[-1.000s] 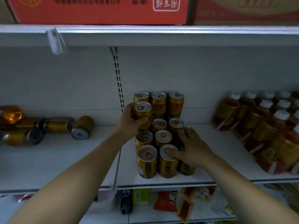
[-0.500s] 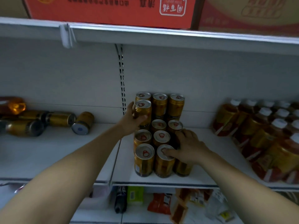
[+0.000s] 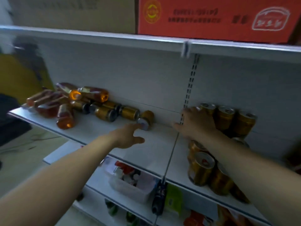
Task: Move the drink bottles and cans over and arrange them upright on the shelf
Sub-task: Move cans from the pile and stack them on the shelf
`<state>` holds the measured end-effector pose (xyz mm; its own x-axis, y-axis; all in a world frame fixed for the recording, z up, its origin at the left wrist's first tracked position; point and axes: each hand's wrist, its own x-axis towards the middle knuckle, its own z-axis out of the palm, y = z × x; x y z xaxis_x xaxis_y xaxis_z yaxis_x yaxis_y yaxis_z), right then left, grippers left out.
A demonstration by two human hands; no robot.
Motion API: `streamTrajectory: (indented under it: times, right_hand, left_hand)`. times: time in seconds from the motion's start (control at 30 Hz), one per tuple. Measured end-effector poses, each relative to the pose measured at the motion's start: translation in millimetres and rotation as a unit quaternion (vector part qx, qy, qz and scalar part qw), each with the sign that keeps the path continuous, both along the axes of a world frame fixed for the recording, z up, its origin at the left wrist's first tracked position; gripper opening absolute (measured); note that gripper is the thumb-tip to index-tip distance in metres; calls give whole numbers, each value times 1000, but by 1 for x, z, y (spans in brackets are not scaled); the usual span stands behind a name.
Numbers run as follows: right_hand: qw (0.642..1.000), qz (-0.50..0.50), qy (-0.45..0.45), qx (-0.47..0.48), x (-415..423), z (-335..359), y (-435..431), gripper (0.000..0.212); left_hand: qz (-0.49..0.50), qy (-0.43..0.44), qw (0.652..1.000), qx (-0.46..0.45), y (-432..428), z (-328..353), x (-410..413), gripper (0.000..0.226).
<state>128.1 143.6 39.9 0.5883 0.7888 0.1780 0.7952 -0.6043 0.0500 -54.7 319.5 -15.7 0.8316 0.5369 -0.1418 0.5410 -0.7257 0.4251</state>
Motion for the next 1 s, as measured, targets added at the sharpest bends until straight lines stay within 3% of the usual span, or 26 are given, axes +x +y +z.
streamTrajectory:
  times: [0.13, 0.33, 0.6, 0.73, 0.83, 1.0]
  right_hand:
    - [997, -71, 25, -30, -9, -5, 51, 73]
    - [992, -80, 88, -30, -44, -46, 126, 81]
    - [976, -125, 165, -66, -62, -91, 157, 92]
    - [956, -133, 253, -71, -64, -101, 166, 89]
    - [953, -107, 284, -6, -57, -106, 167, 79]
    - [920, -47, 300, 248, -46, -124, 168, 63]
  left_hand:
    - [27, -3, 999, 20, 60, -7, -51, 73]
    - [25, 3, 999, 32, 134, -16, -89, 77]
    - [-29, 27, 999, 32, 173, -32, -75, 79]
    - [-38, 17, 998, 55, 185, -45, -65, 78]
    - [-23, 26, 991, 126, 199, -46, -46, 78]
    - [6, 46, 986, 162, 215, -53, -20, 86]
